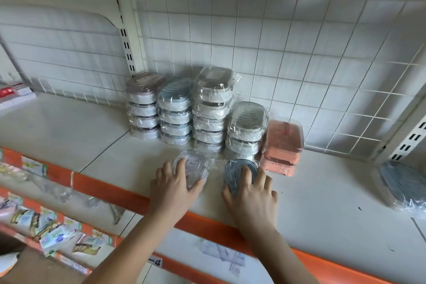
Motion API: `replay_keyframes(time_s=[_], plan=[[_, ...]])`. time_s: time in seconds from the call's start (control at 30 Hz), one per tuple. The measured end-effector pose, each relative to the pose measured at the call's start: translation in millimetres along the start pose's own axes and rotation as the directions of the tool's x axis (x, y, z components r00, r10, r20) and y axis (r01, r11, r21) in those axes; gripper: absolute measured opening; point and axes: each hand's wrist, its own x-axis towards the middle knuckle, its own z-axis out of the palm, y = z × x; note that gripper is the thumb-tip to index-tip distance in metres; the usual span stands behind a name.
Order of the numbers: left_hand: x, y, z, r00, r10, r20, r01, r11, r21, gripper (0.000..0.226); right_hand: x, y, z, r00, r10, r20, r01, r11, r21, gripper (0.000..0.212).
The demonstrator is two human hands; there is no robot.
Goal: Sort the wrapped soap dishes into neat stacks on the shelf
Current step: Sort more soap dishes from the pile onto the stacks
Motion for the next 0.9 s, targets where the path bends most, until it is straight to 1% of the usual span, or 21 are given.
replay_keyframes(time_s=[0.07, 0.13, 0.23, 0.3, 0.37, 0.43, 0.47, 0.5, 0.53, 0.57, 0.6, 0.63, 0.67, 0.7, 0.73, 0.77, 0.83, 0.9], plan=[[2, -2, -3, 0.998, -0.007, 0.057, 0.009, 0.999, -0.045, 0.087, 0, -1, -3, 1.0, 0.001, 0.01, 0.0, 1.0, -0.014, 0.06], [3, -6, -6, 0.993, -0.029, 0.112, 0.046, 0.988, -0.148, 0.095, 2, -2, -6, 0.999, 0.025, 0.043, -0.024, 0.999, -0.026, 0.061], [7, -17, -12, 0.988, -0.001, 0.156, 0.055, 0.937, -0.345, 0.09, 2, -8, -12, 1.0, -0.009, -0.013, 0.008, 0.998, -0.066, 0.056], [11, -28, -15, 0.968, 0.064, 0.243, 0.044, 0.909, -0.415, 0.086, 1, -16, -14, 0.99, -0.1, -0.103, 0.101, 0.995, 0.002, 0.048], [16, -41, -17, 0.937, 0.138, 0.321, 0.036, 0.876, -0.481, 0.098, -2, -30, -15, 0.97, -0.181, -0.162, 0.202, 0.971, 0.125, 0.041], [21, -51, -21, 0.903, 0.211, 0.373, 0.016, 0.854, -0.521, 0.115, -7, -51, -18, 0.966, -0.211, -0.148, 0.24, 0.947, 0.215, 0.038], [24, -56, -21, 0.89, 0.24, 0.388, -0.001, 0.852, -0.524, 0.118, -9, -61, -18, 0.966, -0.223, -0.132, 0.25, 0.938, 0.241, 0.038], [26, -60, -23, 0.881, 0.267, 0.391, -0.029, 0.855, -0.517, 0.113, -10, -70, -16, 0.967, -0.228, -0.114, 0.251, 0.932, 0.261, 0.039], [28, -65, -23, 0.875, 0.293, 0.385, -0.063, 0.858, -0.51, 0.102, -11, -79, -13, 0.971, -0.224, -0.082, 0.238, 0.934, 0.267, 0.04], [31, -70, -23, 0.871, 0.305, 0.385, -0.079, 0.86, -0.504, 0.094, -12, -85, -8, 0.973, -0.217, -0.077, 0.23, 0.942, 0.246, 0.042], [34, -75, -21, 0.863, 0.317, 0.392, -0.092, 0.864, -0.495, 0.093, -13, -89, -3, 0.976, -0.203, -0.077, 0.215, 0.952, 0.217, 0.045], [37, -80, -19, 0.847, 0.324, 0.422, -0.096, 0.873, -0.478, 0.097, -14, -91, 3, 0.979, -0.188, -0.08, 0.2, 0.958, 0.205, 0.052], [40, -84, -16, 0.832, 0.348, 0.432, -0.121, 0.874, -0.471, 0.102, -15, -93, 8, 0.986, -0.161, -0.039, 0.166, 0.958, 0.232, 0.062], [43, -87, -13, 0.817, 0.372, 0.441, -0.14, 0.869, -0.474, 0.1, -16, -94, 12, 0.992, -0.126, -0.004, 0.123, 0.955, 0.271, 0.074], [46, -92, -8, 0.809, 0.389, 0.44, -0.156, 0.864, -0.479, 0.092, -19, -94, 14, 0.994, -0.085, 0.062, 0.06, 0.942, 0.33, 0.084], [47, -94, -4, 0.805, 0.402, 0.436, -0.17, 0.861, -0.48, 0.083, -21, -95, 16, 0.994, -0.061, 0.095, 0.02, 0.923, 0.384, 0.091], [48, -97, -2, 0.81, 0.439, 0.389, -0.2, 0.83, -0.521, 0.078, -24, -96, 19, 0.994, -0.048, 0.096, 0.0, 0.893, 0.451, 0.098], [46, -98, -2, 0.825, 0.449, 0.343, -0.207, 0.805, -0.556, 0.083, -26, -96, 23, 0.993, -0.07, 0.099, 0.016, 0.885, 0.465, 0.099]])
